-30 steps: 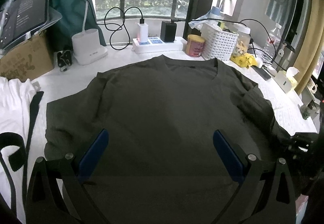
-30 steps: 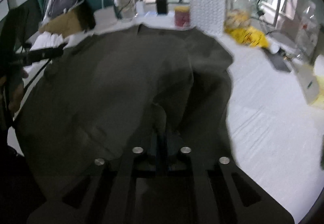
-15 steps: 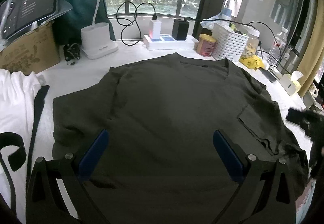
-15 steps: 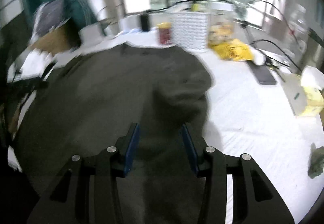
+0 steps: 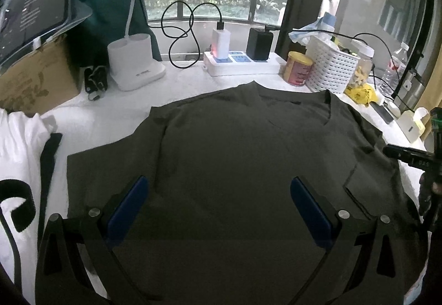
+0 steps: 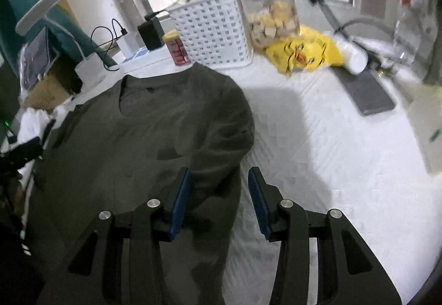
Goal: Fold small clothes
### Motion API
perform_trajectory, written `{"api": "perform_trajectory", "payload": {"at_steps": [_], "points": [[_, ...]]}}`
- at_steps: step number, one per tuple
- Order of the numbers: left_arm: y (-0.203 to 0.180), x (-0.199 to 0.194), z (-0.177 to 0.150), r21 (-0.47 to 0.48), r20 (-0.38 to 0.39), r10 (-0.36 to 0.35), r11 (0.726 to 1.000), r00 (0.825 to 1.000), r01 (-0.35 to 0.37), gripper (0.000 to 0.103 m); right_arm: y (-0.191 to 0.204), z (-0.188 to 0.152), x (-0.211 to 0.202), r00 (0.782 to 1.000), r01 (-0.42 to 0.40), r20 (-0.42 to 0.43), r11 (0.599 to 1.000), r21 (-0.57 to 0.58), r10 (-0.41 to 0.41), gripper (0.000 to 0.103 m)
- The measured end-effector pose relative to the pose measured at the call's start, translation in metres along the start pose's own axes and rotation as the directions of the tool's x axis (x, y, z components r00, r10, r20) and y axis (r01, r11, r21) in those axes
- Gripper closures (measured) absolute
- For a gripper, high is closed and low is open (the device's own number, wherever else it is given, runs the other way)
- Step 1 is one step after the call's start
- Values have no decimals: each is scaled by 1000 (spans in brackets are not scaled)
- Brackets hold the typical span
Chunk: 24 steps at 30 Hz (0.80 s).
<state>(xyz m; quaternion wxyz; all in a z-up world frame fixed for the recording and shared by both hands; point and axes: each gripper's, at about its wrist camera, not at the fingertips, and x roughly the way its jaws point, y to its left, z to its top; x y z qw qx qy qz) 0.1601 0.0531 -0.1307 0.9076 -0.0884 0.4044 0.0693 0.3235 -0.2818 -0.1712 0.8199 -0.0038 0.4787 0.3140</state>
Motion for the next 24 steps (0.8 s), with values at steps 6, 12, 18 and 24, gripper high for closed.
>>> {"api": "perform_trajectory", "payload": {"at_steps": [6,12,18,24], "points": [[-5,14,8,14,-24,12,1000,1000,-12,2,-2,10,4,997,-60,38,998,-24,61,98],[-12,23,13,26,-38,24,999,999,-23,2,-25,33,-5,995,19,103,999,-32,-15,98],[-18,25,16,43,-44,42,998,998,-40,2,-52,40,-2,986,115,121,993,5,-114,99],[-19,26,16,44,-50,55,998,997,-53,2,-50,35,7,980,167,115,986,-6,-165,98]]}}
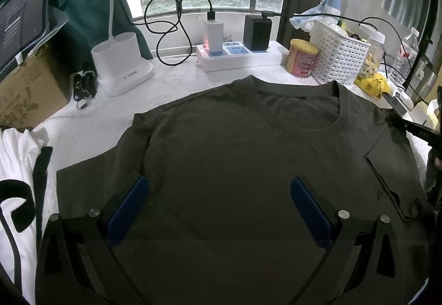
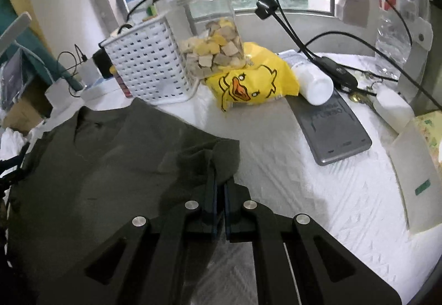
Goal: Fold small clothes
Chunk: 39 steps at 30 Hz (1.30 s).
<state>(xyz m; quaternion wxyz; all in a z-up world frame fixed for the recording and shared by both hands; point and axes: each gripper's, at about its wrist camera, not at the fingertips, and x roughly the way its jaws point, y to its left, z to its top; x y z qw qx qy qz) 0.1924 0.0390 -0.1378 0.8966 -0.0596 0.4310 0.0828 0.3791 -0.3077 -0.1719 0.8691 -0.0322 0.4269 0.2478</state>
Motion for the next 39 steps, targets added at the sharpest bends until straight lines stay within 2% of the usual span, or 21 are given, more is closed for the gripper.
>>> {"api": "perform_trajectory", "payload": {"at_steps": [1,3,4,5,8,12,17,22,28,33,39], "points": [[1,-1,0,-2,2,-1,1000,1000,1,2,3,1,-2,1000,3,6,1000,-6,-3,97],[2,-3,-1,-5,6,-2,1000,1000,2,2,7,-1,-12,999,21,27,1000,-17,-21,84],[3,-4,-1,-6,8,-2,1000,1000,3,2,9,-3,-19,999,31,39,999,-28,-30,65],[3,-5,-2,-8,9,-4,1000,1000,4,2,12,-6,-26,998,34,46,999,-42,-32,53],[5,-8,-3,-14,16,-17,1000,1000,17,2,17,-15,-45,997,41,62,997,-65,-37,52],[7,-14,-6,-13,25,-31,999,999,31,2,24,-32,-63,997,73,41,995,-70,-70,52],[13,-25,-15,-24,38,-42,999,998,43,2,40,-57,-85,1000,-17,-24,1000,5,17,52],[18,-36,-27,-33,52,-61,997,997,63,2,66,-82,-91,992,-99,-71,995,29,101,52],[27,-51,-44,-32,68,-73,997,995,75,2,86,-109,-83,980,-130,-142,989,66,138,52],[42,-63,-57,-45,86,-86,995,993,90,2,102,-122,-88,981,-118,-148,991,59,126,52],[66,-69,-69,-60,92,-73,995,993,79,2,126,-130,-99,988,-62,-140,998,6,62,52]]}}
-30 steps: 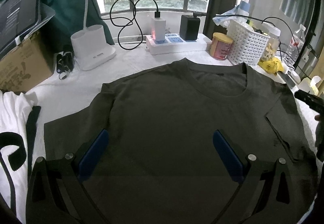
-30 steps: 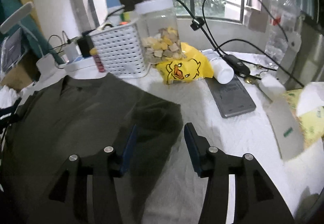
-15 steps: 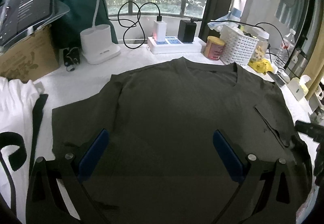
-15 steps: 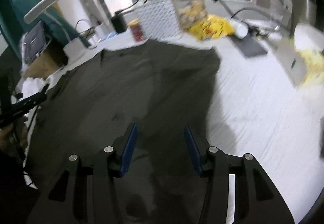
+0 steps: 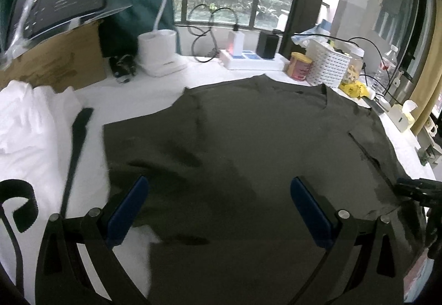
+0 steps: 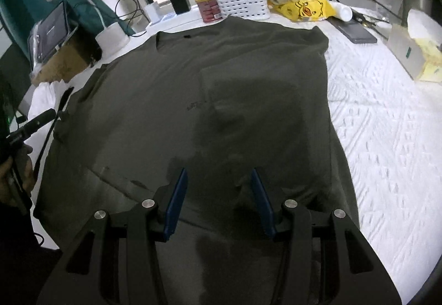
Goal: Fold small clothes
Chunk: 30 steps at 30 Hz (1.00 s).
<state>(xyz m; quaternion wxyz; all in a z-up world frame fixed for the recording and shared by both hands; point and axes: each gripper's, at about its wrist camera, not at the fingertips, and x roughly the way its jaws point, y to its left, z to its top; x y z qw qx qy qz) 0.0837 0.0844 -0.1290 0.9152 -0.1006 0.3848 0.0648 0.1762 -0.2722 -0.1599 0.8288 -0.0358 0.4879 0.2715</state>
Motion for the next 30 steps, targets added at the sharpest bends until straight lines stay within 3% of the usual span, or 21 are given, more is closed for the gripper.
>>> {"api": "perform_trajectory", "payload": {"at_steps": [11,19,30], "points": [[62,3,1,-36,-14,42,998,999,-42,2,33,16,-11,990,97,101,995,-24,-94,52],[99,22,22,-86,-34,-3,996,999,0,2,43,36,-1,986,114,124,993,-17,-111,52],[116,76,53,-27,-99,16,999,995,-19,2,33,61,15,985,119,121,993,9,-119,52]]}}
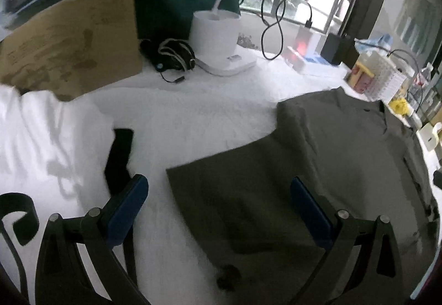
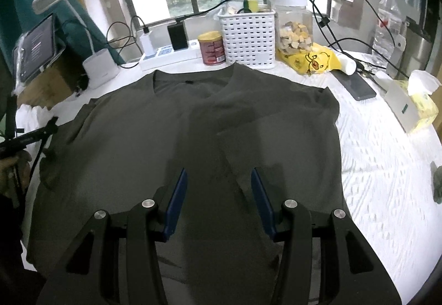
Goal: Fold small clothes
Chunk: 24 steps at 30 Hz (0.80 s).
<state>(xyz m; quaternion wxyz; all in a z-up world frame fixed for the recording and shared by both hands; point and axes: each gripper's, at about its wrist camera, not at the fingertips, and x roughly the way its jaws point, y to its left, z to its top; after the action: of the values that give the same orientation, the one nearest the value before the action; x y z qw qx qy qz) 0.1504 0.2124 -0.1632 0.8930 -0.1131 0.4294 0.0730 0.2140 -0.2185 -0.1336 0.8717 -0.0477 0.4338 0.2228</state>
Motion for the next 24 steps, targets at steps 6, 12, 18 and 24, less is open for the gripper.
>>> {"api": "perform_trajectory", "payload": {"at_steps": [6,12,18,24], "points": [[-9,19,-1,90,-32,52,995,998,-49,14,-10,10,8,1000,-22,-6,1000,21,22,52],[-18,12,-7,117,8,62,991,998,-63,75,-17,11,15,1000,-24,-8,999,23,24,52],[-34,3,-5,135,26,46,990,999,-49,97,-21,8,10,998,-70,10,997,27,70,52],[-52,-19,5,116,87,4,993,996,-14,97,-35,2,-3,997,-73,35,996,47,72,52]]}}
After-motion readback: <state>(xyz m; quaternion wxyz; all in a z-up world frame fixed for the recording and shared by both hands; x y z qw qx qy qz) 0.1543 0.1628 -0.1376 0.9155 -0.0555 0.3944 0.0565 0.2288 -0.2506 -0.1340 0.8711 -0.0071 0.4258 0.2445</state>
